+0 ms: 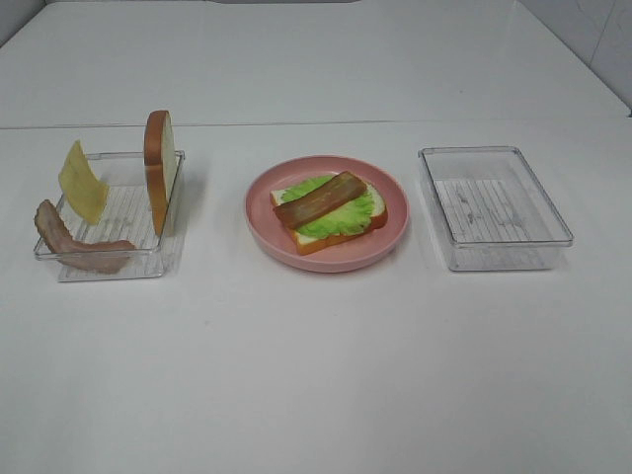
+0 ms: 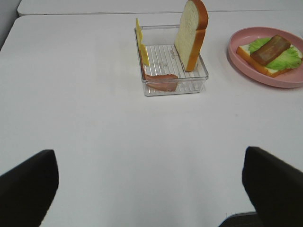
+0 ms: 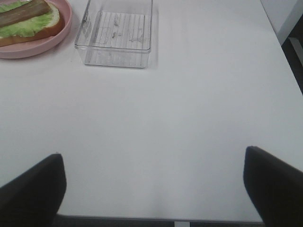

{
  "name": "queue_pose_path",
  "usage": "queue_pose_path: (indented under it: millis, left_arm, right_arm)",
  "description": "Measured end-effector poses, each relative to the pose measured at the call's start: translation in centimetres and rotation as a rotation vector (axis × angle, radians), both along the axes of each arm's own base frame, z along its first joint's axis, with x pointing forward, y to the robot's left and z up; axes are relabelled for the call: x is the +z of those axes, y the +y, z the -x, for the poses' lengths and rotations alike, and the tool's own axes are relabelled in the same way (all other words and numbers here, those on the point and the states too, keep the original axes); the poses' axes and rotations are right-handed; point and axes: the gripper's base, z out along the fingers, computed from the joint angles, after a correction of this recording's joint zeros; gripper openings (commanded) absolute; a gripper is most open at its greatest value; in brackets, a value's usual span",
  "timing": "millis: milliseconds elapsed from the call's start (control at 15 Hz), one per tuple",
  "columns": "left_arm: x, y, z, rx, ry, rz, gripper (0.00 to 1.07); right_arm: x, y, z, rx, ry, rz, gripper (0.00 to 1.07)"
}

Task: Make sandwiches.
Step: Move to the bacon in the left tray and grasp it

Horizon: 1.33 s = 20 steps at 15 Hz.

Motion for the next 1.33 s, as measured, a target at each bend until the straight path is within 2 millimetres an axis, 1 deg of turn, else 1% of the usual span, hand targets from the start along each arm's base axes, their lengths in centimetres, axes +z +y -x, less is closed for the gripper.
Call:
queue_pose_path:
  millis: [1067, 1133, 1200, 1267, 1333]
  left_arm:
    - [0.0, 0.0, 0.0, 0.000, -0.001, 0.000, 1.01]
    - [0.1, 0.0, 0.0, 0.000, -0.002, 0.000, 1.01]
    - [0.9, 0.0, -0.3, 0.001, -0.017, 0.001, 1.01]
    - [1.6, 0.0, -0.9, 0.003, -0.037, 0.003, 1.01]
    - [1.8, 0.0, -1.3, 0.005, -0.040, 0.004, 1.01]
  right_arm:
    - [0.0, 0.0, 0.0, 0.000, 0.000, 0.000, 0.99]
    - [0.0, 0.0, 0.0, 0.000, 0.000, 0.000, 0.99]
    - [0.0, 0.0, 0.0, 0.000, 0.000, 0.000, 0.99]
    - [0.0, 0.0, 0.0, 0.000, 0.000, 0.000, 0.99]
    - [0.0, 0.0, 0.0, 0.000, 0.000, 0.000, 0.99]
